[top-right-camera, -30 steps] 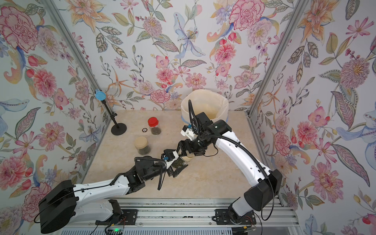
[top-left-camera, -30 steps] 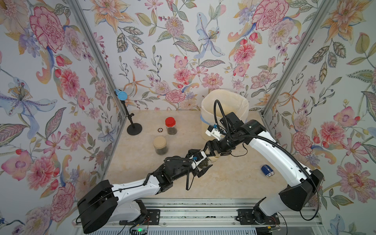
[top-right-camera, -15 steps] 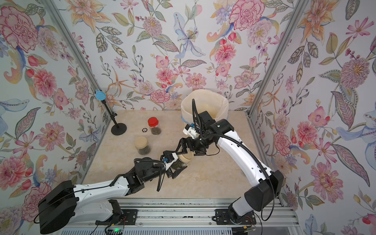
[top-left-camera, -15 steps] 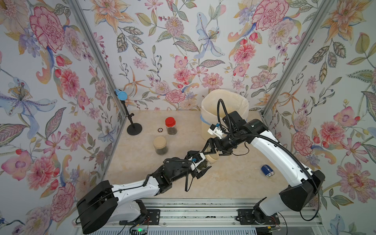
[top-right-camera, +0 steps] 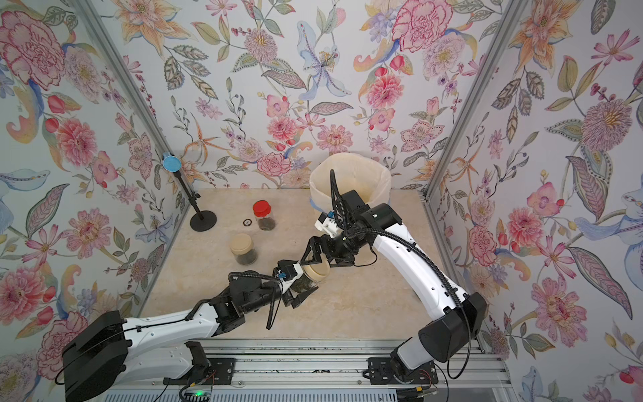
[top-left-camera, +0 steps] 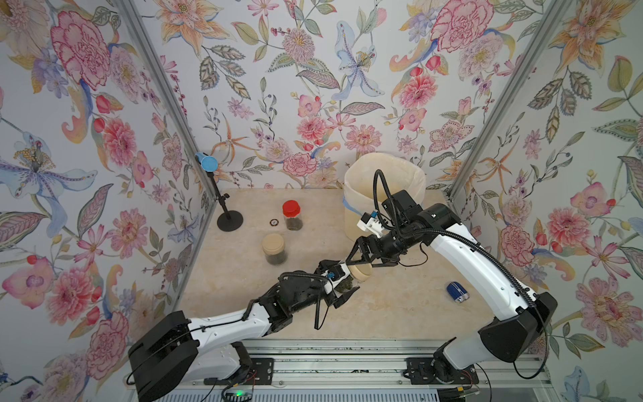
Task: Empty moldy tea leaves from jars
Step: Unscrew the lid from the jar.
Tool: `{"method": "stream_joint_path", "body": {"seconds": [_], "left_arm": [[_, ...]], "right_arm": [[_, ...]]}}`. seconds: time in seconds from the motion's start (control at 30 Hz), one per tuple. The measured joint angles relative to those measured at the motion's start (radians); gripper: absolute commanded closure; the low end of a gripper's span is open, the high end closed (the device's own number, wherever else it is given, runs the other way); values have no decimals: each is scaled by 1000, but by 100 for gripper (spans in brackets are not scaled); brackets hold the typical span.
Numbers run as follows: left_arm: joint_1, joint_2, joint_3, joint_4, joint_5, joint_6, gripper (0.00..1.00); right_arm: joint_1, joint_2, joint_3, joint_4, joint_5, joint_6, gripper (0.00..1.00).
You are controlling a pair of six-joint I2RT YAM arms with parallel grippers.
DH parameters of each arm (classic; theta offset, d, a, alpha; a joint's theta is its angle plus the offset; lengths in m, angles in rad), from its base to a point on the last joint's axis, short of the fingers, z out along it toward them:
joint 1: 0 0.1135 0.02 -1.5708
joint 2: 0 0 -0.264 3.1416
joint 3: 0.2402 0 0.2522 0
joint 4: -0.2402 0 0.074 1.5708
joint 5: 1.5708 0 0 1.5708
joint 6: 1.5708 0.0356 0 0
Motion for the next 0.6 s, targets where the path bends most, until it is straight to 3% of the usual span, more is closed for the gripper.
{"method": "stream_joint_path", "body": {"seconds": [0.17,0.6], "left_arm": [[0,-1,0,-1,0,0,38],[8,-45,0,-72,72,-40,36]], "right_arm": [[7,0,0,-5,16,-7,22],[34,0,11,-27,36,-113,21]]}}
